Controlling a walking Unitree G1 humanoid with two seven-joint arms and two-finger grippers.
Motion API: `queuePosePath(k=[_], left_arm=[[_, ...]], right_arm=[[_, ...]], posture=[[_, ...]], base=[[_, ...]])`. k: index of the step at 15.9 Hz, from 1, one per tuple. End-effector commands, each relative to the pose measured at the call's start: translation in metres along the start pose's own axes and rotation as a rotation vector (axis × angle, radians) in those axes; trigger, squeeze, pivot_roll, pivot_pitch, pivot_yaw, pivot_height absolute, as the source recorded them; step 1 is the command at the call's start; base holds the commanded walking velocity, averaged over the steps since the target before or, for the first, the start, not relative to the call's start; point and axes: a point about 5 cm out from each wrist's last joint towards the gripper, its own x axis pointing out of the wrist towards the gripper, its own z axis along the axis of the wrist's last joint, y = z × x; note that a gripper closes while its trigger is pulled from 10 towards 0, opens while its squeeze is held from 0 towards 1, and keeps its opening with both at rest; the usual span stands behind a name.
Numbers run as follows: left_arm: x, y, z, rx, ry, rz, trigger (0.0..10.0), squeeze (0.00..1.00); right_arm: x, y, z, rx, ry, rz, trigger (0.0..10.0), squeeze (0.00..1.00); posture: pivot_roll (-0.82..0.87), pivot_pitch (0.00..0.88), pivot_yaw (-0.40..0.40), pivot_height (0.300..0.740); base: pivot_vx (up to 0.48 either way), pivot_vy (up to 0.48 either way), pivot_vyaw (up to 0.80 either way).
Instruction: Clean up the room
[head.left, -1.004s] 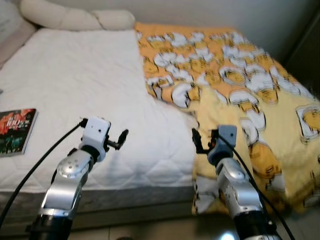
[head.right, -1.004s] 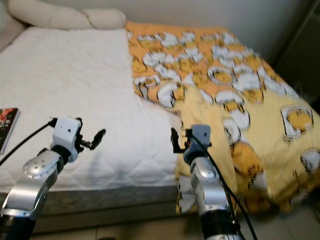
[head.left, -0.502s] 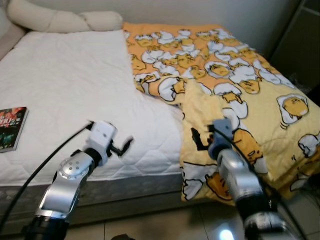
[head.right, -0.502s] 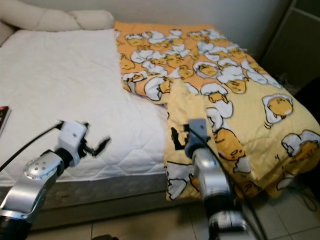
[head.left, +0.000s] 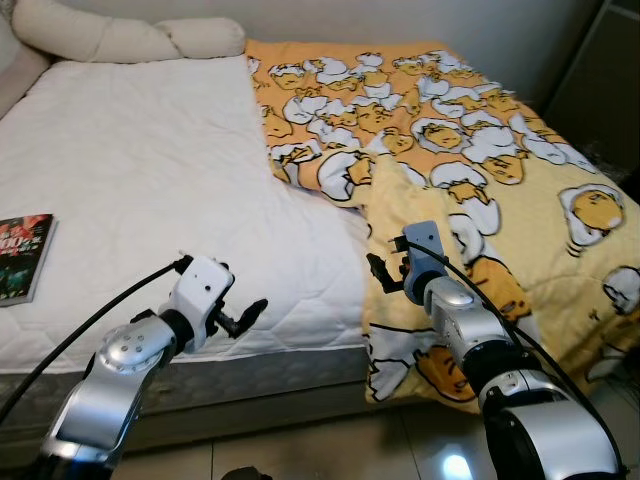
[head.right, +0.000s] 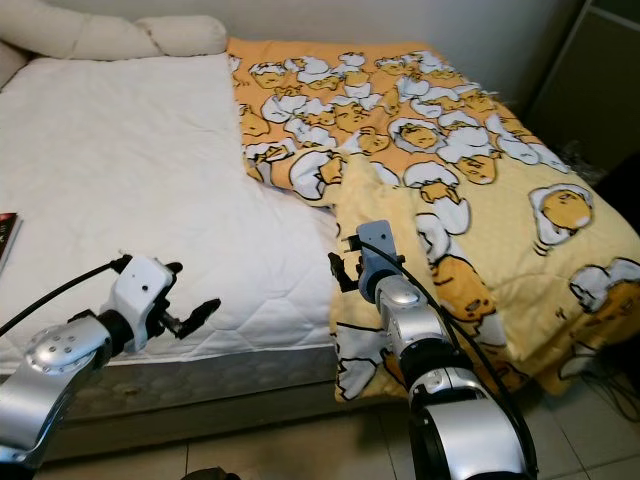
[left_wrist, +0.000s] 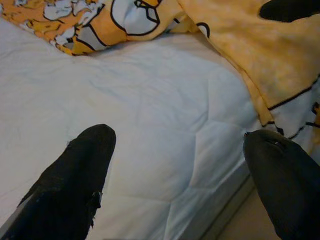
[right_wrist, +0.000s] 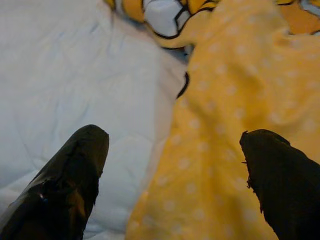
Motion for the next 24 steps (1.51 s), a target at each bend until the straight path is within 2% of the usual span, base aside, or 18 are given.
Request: queuePosePath(k=[1,2,3,4,6,7,8,10,12,13,16,18,21,24], left_arm=[[-0.005,0.001,0.004,0.005,-0.003,-0.002,10.0,0.14],[-0.009,0.000,0.005,0.011,0.001,-0.008,10.0,0.14],[-0.020,-0.002,0.012,0.026,0.009,-0.026,10.0,0.13],[-0.022,-0.001,0.013,0.034,0.012,-0.031,10.0,0.13],[-0.029,0.001,0.026,0.056,0.002,-0.032,10.0,0.13],[-0.030,0.002,0.028,0.065,0.002,-0.027,10.0,0.13],[-0.031,0.003,0.028,0.044,-0.006,0.029,10.0,0.12],[-0.031,-0.001,0.024,-0.040,-0.027,0.140,10.0,0.04],[-0.030,-0.005,0.025,-0.099,-0.057,0.193,10.0,0.04],[-0.028,-0.006,0.021,-0.126,-0.061,0.224,10.0,0.04],[-0.023,-0.007,0.011,-0.183,-0.061,0.302,10.0,0.00],[-0.019,-0.005,0.011,-0.215,-0.078,0.354,10.0,0.00],[-0.013,-0.009,0.015,-0.225,-0.114,0.352,10.0,0.02],[-0.008,-0.005,0.019,-0.222,-0.138,0.344,10.0,0.03]], right_arm=[[0.001,0.000,0.001,-0.044,0.012,0.004,10.0,1.00],[0.002,0.001,0.000,-0.074,0.022,0.009,10.0,1.00],[0.005,0.004,0.000,-0.124,0.039,0.008,10.0,1.00],[0.005,0.004,0.001,-0.127,0.042,-0.002,10.0,1.00],[0.006,0.002,0.001,-0.143,0.053,-0.067,10.0,1.00],[0.006,0.002,0.000,-0.138,0.055,-0.078,10.0,1.00],[0.007,0.009,0.000,-0.099,0.036,-0.079,10.0,0.00],[0.006,0.018,0.002,-0.014,-0.044,-0.014,10.0,0.00],[0.000,0.017,0.002,0.055,-0.132,0.018,10.0,0.00],[-0.008,0.015,0.001,0.092,-0.187,0.023,10.0,0.00],[-0.052,0.007,-0.005,0.150,-0.311,0.003,10.0,0.00],[-0.072,0.005,-0.010,0.177,-0.337,-0.047,10.0,0.00],[-0.095,0.008,-0.016,0.191,-0.328,-0.099,10.0,0.00],[-0.104,0.009,-0.019,0.184,-0.319,-0.136,10.0,0.00]], posture=[[0.11,0.000,-0.042,0.740],[0.13,0.000,-0.041,0.740],[0.16,0.040,-0.049,0.740],[0.16,0.040,-0.049,0.740],[0.19,0.119,-0.056,0.740],[0.19,0.124,-0.058,0.740],[0.17,0.114,-0.059,0.740],[0.13,0.024,-0.070,0.740],[0.11,0.000,-0.066,0.740],[0.09,0.000,-0.058,0.740],[0.03,0.000,-0.021,0.740],[0.00,0.000,0.007,0.740],[-0.01,0.000,0.012,0.740],[-0.02,0.000,0.028,0.740]], base=[[0.000,0.000,0.00],[0.000,0.000,0.00],[0.000,0.000,0.00],[0.000,0.000,0.00],[0.000,0.000,0.00],[0.000,0.000,0.00],[0.000,0.000,0.00],[0.000,0.000,0.00],[0.000,0.000,0.00],[0.000,0.000,0.00],[0.000,0.000,0.00],[0.000,0.000,0.00],[0.000,0.000,0.00],[0.235,0.000,0.00]])
